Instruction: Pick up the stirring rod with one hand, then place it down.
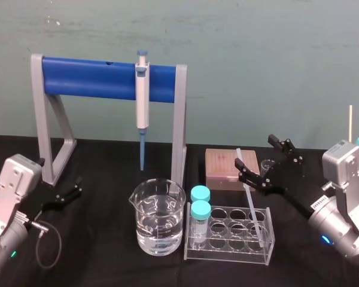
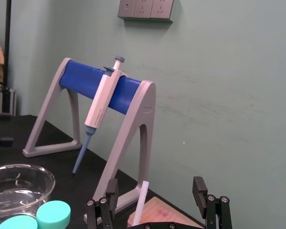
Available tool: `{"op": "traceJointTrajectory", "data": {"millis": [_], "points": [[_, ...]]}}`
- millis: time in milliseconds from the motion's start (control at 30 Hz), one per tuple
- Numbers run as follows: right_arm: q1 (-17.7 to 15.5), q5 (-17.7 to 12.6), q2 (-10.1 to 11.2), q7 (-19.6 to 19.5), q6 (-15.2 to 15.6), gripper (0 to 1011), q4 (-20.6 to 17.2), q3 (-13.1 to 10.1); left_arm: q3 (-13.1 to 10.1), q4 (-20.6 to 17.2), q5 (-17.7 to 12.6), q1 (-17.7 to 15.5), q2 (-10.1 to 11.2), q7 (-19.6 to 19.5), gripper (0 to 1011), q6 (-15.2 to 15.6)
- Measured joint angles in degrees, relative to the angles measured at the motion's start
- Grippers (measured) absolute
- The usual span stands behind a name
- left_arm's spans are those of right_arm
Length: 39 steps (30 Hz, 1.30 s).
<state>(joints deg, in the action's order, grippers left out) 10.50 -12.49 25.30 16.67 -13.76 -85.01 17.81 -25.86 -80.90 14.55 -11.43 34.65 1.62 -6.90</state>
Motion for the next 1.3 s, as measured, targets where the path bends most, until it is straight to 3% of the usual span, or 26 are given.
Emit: {"op": "traceJointTrajectory", "data": {"millis": [567, 1300], "points": [[2.1, -6.6, -2.16, 7.79, 7.33, 1000, 2.82, -1.73, 0.0, 0.0, 0.0, 0.0, 0.0, 0.0, 1001, 0.0], [3.9, -9.65, -2.21, 9.77, 11.86, 1000, 5.65, -0.85, 0.0, 0.0, 0.0, 0.0, 0.0, 0.0, 1000, 0.0]]}}
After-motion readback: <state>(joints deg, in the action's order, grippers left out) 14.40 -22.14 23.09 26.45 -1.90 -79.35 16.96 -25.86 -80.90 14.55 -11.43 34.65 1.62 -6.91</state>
